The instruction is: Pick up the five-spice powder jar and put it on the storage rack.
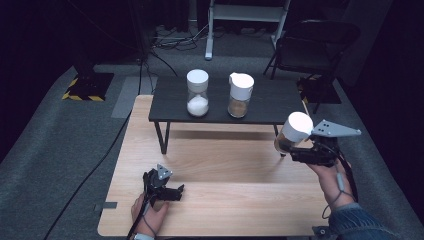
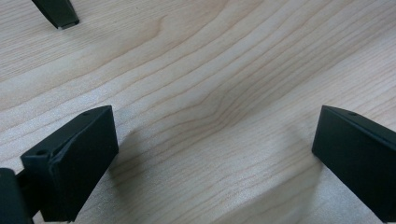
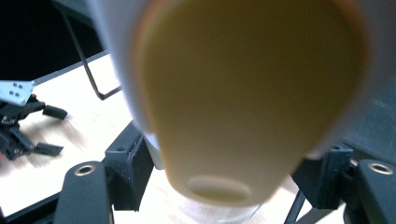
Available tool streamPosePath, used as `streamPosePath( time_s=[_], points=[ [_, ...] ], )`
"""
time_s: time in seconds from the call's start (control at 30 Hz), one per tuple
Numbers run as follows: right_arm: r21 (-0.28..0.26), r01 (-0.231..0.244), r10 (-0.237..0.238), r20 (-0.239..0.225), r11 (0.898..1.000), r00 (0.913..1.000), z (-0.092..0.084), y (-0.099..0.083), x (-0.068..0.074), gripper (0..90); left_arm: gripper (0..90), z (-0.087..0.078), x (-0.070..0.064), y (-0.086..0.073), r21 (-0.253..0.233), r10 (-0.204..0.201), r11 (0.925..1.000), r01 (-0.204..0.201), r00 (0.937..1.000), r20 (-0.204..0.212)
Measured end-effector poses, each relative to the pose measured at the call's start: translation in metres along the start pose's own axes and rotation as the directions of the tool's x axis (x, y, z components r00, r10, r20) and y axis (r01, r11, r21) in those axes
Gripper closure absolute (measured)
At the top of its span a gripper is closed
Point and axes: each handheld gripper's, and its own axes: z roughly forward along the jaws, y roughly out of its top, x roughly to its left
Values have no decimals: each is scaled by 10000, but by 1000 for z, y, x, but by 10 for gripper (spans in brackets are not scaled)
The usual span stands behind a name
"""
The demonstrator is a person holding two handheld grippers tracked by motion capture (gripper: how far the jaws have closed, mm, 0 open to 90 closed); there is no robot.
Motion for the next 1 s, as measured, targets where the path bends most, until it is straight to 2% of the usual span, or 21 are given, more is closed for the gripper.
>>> streamPosePath(
  time_s=[0.33, 0.7, 1.0],
  points=[
    [95, 15, -15, 79, 10000, 10000, 20, 37, -7, 301, 4, 0, 0, 0, 2, 2, 10000, -2, 10000, 1],
    [220, 216, -225, 409, 9995, 9989, 41, 75, -13, 301, 4, 0, 0, 0, -4, -3, 10000, 3, 10000, -3],
    [438, 145, -172, 631, 9989, 9979, 67, 89, -20, 301, 4, 0, 0, 0, -5, 12, 10000, -12, 10000, -7]
  ],
)
